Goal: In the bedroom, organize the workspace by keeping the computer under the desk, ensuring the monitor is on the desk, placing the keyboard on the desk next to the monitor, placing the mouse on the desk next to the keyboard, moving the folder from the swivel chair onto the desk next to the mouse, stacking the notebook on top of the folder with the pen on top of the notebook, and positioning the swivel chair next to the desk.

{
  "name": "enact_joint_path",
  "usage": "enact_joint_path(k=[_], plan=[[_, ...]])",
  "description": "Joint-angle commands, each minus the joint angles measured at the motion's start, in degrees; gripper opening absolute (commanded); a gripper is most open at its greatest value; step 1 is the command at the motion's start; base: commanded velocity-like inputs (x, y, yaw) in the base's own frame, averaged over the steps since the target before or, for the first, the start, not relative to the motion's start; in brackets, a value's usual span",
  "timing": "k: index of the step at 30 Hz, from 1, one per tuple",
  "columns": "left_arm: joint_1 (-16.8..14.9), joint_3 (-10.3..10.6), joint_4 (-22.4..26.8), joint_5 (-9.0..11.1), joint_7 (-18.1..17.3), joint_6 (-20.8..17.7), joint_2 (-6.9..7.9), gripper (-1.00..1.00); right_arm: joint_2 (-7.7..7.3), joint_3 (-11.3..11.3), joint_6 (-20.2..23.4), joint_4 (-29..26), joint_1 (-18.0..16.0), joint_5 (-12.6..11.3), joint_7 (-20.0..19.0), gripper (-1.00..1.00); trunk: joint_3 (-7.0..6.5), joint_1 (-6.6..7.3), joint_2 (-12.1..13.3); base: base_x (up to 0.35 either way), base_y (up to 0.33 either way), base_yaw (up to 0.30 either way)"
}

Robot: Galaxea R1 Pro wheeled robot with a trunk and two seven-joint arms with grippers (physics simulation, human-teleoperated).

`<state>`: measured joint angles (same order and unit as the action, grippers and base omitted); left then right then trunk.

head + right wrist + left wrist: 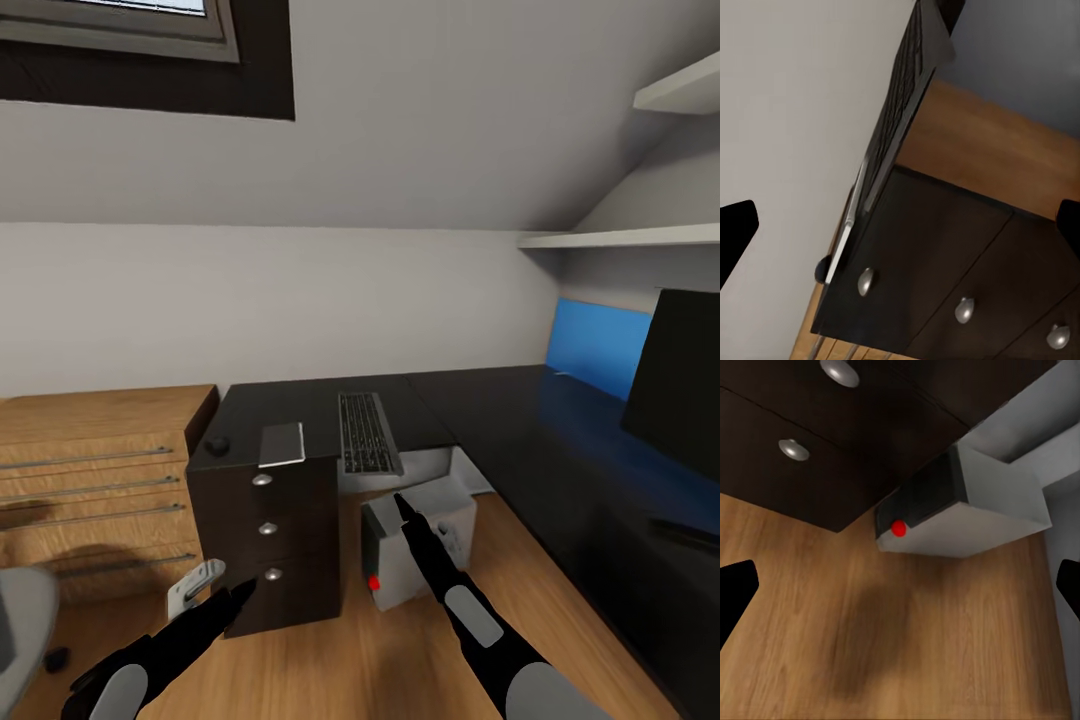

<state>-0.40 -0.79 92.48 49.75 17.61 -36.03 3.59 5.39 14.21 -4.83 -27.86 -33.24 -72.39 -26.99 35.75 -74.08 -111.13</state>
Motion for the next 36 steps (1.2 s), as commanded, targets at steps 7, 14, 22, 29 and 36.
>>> enact_joint_path(k=[7, 14, 22, 29, 36], plan=[[0.0, -0.1, 0.1, 0.6, 0.5, -0.2, 0.01, 1.0, -0.03, 0.5, -0.4, 0.1, -0.1, -0.5, -0.2, 1.0, 0.06, -0.02, 0.0, 0.239, 0.0, 0.0], [0.0, -1.4, 0.1, 0.8, 0.4, -0.3, 0.01, 1.0, 0.02, 0.5, -0.5, 0.2, -0.1, -0.5, -0.1, 1.0, 0.06, -0.02, 0.0, 0.033, 0.0, 0.0], [0.0, -1.6, 0.1, 0.9, 0.4, -0.3, 0.01, 1.0, 0.27, 0.7, -0.5, 0.2, -0.1, -0.4, -0.2, 1.0, 0.06, -0.02, 0.0, 0.023, 0.019, 0.0], [0.0, -1.7, 0.1, 0.9, 0.4, -0.3, 0.01, 1.0, 0.29, 0.8, -0.4, 0.2, -0.1, -0.4, -0.3, 1.0, 0.06, -0.02, 0.0, 0.133, 0.106, 0.0], [0.0, -1.7, 0.1, 0.9, 0.4, -0.3, 0.01, 1.0, 0.32, 0.7, -0.4, 0.2, -0.1, -0.4, -0.2, 1.0, 0.06, -0.02, 0.0, 0.103, 0.057, 0.0]])
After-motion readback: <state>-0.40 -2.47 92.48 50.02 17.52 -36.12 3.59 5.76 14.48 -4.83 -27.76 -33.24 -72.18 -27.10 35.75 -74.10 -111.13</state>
